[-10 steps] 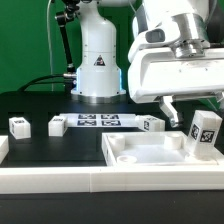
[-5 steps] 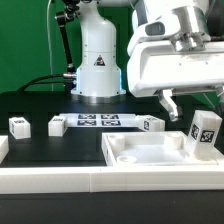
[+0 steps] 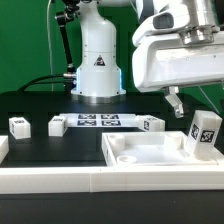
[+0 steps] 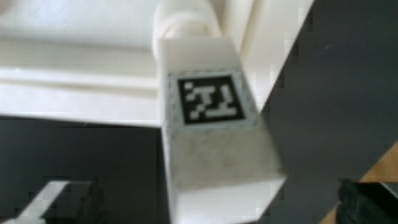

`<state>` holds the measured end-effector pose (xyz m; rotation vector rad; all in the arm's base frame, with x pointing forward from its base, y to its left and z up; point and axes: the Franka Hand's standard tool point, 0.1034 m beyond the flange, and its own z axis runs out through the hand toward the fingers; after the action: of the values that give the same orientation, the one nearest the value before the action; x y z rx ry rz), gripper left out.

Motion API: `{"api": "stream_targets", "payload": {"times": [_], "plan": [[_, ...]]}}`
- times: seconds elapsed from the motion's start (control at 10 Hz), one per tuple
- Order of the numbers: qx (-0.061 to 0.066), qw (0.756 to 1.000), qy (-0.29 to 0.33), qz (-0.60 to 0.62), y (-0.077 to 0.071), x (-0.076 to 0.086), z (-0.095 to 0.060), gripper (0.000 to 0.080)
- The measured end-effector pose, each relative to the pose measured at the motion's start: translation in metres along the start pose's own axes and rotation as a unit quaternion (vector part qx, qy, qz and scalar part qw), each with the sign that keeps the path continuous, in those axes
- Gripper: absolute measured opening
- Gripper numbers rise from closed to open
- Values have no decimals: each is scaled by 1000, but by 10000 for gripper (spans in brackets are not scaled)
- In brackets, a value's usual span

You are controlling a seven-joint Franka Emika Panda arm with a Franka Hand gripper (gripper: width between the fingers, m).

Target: Assemble square table

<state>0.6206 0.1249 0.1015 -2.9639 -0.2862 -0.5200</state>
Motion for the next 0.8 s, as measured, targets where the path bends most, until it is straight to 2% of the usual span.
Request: {"api": "stream_targets", "payload": {"times": [0.3,0.4,0.5,0.6,0.8], "plan": [[27,992,-127,0,-7,-3,0,649],[35,987,-156,-2,-6,-4,1,649],[48,979,-199,-6,-3,-4,1,649],[48,980,-194,-5,-3,1,2,649],[47,980,-195,-4,-3,0,3,649]]}}
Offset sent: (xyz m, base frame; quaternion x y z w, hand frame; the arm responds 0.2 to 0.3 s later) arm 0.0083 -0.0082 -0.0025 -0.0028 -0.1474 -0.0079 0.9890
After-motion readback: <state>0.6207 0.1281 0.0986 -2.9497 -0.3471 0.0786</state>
